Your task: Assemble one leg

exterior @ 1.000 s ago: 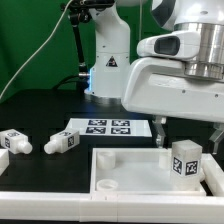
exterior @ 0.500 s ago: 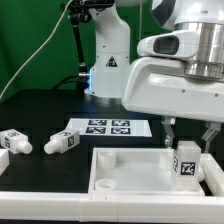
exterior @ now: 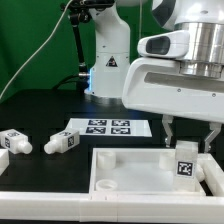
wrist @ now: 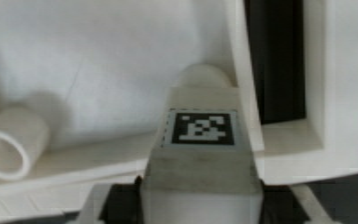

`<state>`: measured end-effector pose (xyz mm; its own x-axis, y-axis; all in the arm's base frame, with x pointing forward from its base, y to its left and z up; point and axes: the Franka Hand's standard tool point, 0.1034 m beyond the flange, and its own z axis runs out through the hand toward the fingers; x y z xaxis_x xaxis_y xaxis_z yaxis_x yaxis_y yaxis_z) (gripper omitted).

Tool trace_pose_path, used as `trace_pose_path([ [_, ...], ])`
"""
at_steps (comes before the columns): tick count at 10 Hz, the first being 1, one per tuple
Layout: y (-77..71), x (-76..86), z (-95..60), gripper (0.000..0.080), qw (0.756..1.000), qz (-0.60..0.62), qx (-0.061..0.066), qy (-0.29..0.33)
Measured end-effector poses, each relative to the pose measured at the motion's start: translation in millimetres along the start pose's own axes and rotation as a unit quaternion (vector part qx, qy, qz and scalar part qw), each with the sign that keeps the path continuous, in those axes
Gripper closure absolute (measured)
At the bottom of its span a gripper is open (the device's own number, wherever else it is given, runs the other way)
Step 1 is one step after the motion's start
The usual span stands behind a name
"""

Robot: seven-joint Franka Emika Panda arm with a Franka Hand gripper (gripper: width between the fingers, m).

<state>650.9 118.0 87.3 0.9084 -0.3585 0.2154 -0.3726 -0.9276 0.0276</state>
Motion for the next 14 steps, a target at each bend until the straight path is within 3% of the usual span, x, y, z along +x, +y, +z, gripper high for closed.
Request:
trace_pose_path([
  [3, -3.2, -3.1, 0.1, 0.0514, 0.985, 0.174, 0.002, -0.002],
  [5, -5.1, -5.0, 0.0, 0.0514, 0.96, 0.279, -0.012, -0.014],
  [8, -3.9, -2.7, 1.2, 0.0514, 0.939, 0.343, -0.013, -0.015],
  [10, -3.3, -2.6, 1.4, 0.0272, 0.949, 0.314, -0.013, -0.015],
  [11, -2.2, -1.9, 1.5, 0.0272, 0.958, 0.287, -0.013, -0.015],
  [12, -2.0, -1.6, 1.4, 0.0174, 0.972, 0.236, -0.013, -0.015],
  [14, -2.7, -1.9, 1.1, 0.0152, 0.991, 0.133, -0.013, -0.014],
])
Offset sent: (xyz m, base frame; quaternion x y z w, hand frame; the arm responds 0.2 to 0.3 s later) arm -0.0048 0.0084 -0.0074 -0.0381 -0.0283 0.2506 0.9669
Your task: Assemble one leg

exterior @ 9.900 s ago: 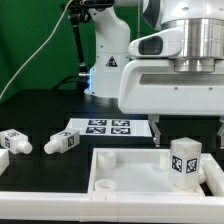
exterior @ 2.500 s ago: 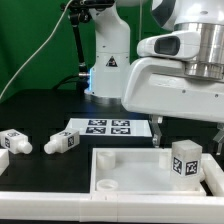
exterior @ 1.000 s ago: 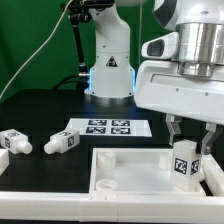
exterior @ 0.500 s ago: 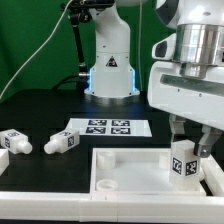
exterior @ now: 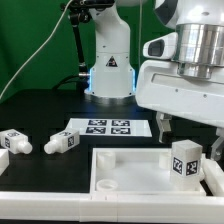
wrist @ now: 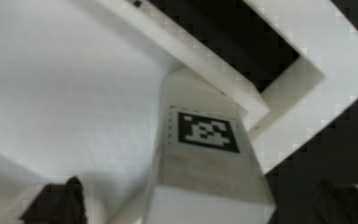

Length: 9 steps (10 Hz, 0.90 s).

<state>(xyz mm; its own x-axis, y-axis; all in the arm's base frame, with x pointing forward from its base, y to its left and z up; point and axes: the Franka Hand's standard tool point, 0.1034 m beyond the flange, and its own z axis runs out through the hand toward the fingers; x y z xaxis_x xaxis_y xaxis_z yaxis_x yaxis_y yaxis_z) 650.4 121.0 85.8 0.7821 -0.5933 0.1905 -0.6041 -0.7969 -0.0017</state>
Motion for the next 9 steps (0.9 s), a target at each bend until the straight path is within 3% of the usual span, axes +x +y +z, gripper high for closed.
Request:
trace_pose_path([
  [4, -1.6, 0.6, -1.2, 0.0151, 0.986, -0.166, 0.001, 0.004],
  [9, -1.5, 2.7, -1.7, 0.0151, 0.938, -0.347, -0.004, 0.01],
])
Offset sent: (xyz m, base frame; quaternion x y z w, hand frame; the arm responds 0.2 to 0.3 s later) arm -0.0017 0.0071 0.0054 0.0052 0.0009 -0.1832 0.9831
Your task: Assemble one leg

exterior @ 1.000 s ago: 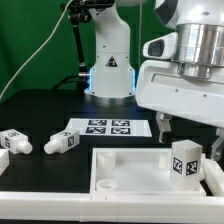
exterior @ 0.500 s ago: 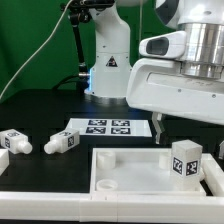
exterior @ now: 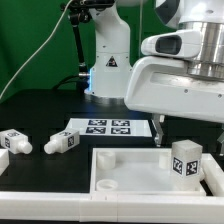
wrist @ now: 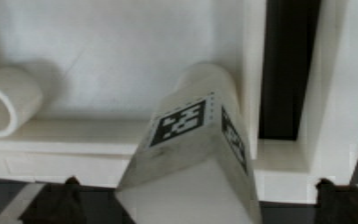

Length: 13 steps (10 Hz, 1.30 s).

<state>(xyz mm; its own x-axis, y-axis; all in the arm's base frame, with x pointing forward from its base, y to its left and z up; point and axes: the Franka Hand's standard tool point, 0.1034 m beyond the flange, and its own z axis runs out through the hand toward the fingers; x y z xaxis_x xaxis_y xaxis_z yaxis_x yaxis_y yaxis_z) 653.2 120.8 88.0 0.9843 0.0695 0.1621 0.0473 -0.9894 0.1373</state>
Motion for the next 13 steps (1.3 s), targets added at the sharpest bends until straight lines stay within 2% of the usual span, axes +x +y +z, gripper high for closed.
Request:
trace_pose_path([
  [3, 2.2, 0.1, 0.7, 0.0165, 0.999, -0.036, -0.004, 0.0],
  [5, 2.4, 0.1, 0.7, 0.0516, 0.999, -0.035, -0.004, 0.0],
  [10, 2.3, 0.5, 0.4, 0.0515, 1.0, 0.019, -0.004, 0.001],
  [13, 3.3, 0.7, 0.0, 0.0515, 0.983, 0.185, -0.002, 0.002],
])
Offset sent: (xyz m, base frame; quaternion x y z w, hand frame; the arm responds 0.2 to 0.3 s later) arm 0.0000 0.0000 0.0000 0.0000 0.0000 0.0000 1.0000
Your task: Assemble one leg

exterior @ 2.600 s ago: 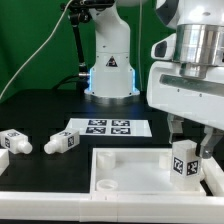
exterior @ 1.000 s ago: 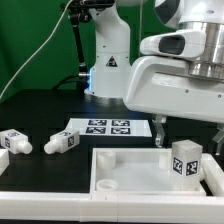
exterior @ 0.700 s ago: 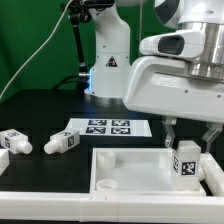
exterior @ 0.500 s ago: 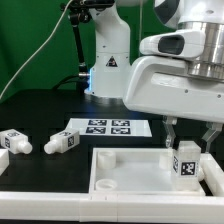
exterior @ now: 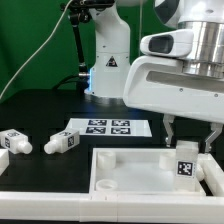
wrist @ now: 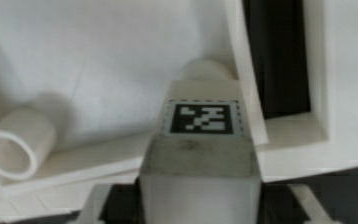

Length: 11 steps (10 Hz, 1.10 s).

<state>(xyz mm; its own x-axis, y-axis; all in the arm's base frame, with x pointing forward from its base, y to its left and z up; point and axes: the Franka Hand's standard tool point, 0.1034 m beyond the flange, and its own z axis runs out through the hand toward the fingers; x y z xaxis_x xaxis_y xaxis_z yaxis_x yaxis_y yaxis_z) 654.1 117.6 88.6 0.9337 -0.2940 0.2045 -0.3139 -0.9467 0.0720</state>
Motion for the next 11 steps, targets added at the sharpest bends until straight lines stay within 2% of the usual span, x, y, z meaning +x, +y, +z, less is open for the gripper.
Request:
trace_pose_path([
  [3, 9.7, 3.1, 0.8, 0.0515, 0.989, 0.145, -0.007, 0.003],
  [4, 14.0, 3.5, 1.1, 0.0514, 0.984, 0.176, -0.013, 0.005],
  [6, 27.4, 3.9, 1.0, 0.0511, 0.972, 0.233, -0.035, 0.001],
  [7, 30.2, 4.1, 1.4, 0.0511, 0.972, 0.232, -0.038, 0.0],
  [8, 29.7, 3.6, 1.8, 0.0451, 0.972, 0.233, -0.038, 0.0],
  [9, 29.5, 3.4, 2.0, 0.0262, 0.972, 0.233, -0.038, 0.0],
  [10, 29.6, 3.4, 2.1, 0.0262, 0.972, 0.233, -0.038, -0.001],
  [11, 29.6, 3.3, 2.3, 0.0182, 0.972, 0.233, -0.038, -0.001],
])
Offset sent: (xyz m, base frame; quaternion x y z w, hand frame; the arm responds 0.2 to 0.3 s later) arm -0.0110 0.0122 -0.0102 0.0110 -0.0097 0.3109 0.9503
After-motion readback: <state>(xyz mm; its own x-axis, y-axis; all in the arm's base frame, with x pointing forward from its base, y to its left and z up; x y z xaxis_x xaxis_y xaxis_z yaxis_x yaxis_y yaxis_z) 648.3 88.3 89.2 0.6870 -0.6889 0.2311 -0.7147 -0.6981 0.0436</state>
